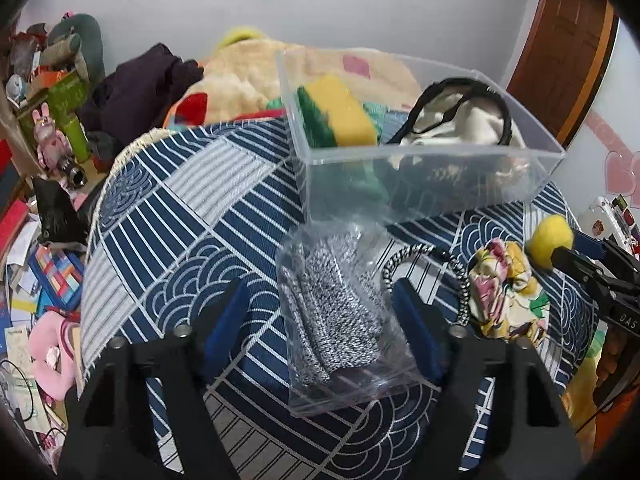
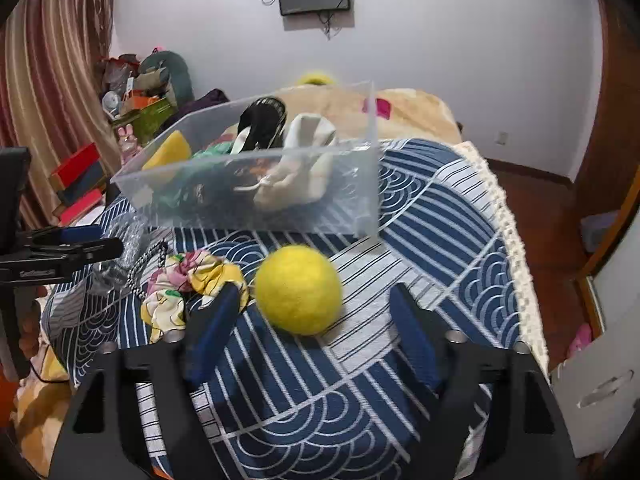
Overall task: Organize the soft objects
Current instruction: 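Grasp the clear bag of grey yarn with the left tool while the right tool grasps the yellow felt ball, then lower the yarn bag into the box with the left tool while the right tool drops the ball in, then grasp the black-and-white beaded hair tie with the left tool while the right tool grasps the floral scrunchie, then lower the hair tie into the box with the left tool while the right tool drops the scrunchie in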
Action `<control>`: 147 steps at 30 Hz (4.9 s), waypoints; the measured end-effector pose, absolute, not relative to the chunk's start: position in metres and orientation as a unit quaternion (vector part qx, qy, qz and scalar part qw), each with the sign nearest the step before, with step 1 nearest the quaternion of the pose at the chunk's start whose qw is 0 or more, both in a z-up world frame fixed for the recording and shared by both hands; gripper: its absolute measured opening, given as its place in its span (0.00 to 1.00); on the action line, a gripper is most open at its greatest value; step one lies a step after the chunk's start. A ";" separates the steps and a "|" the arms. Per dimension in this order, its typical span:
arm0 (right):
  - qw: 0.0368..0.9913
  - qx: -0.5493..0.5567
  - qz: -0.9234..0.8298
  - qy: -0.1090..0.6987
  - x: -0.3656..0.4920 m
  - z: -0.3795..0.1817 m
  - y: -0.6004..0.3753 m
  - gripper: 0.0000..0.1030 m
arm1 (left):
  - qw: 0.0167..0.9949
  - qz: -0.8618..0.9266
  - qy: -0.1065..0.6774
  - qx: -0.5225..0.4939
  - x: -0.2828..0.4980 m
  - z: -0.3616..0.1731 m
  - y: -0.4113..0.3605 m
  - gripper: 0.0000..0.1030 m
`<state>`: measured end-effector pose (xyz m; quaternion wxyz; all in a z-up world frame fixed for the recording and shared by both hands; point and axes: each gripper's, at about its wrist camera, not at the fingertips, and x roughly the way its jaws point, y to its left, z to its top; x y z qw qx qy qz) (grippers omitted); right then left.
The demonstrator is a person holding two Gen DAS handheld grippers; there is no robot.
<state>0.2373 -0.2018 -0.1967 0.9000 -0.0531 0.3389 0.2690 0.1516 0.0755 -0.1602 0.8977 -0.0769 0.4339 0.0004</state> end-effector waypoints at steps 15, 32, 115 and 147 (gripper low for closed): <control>0.905 -0.033 0.290 0.309 0.224 -0.180 -0.204 0.38 | 0.909 -0.004 0.410 -0.077 0.141 -0.144 0.074 0.25; 0.932 -0.015 0.292 0.217 0.225 -0.118 -0.200 0.38 | 0.954 -0.032 0.286 -0.081 0.136 -0.049 0.065 0.25; 0.867 -0.065 0.352 0.347 0.210 -0.214 -0.155 0.15 | 0.895 -0.086 0.436 -0.046 0.145 -0.161 0.032 0.05; 0.913 -0.053 0.335 0.225 0.241 -0.129 -0.118 0.14 | 0.949 -0.014 0.306 -0.071 0.205 -0.072 0.067 0.05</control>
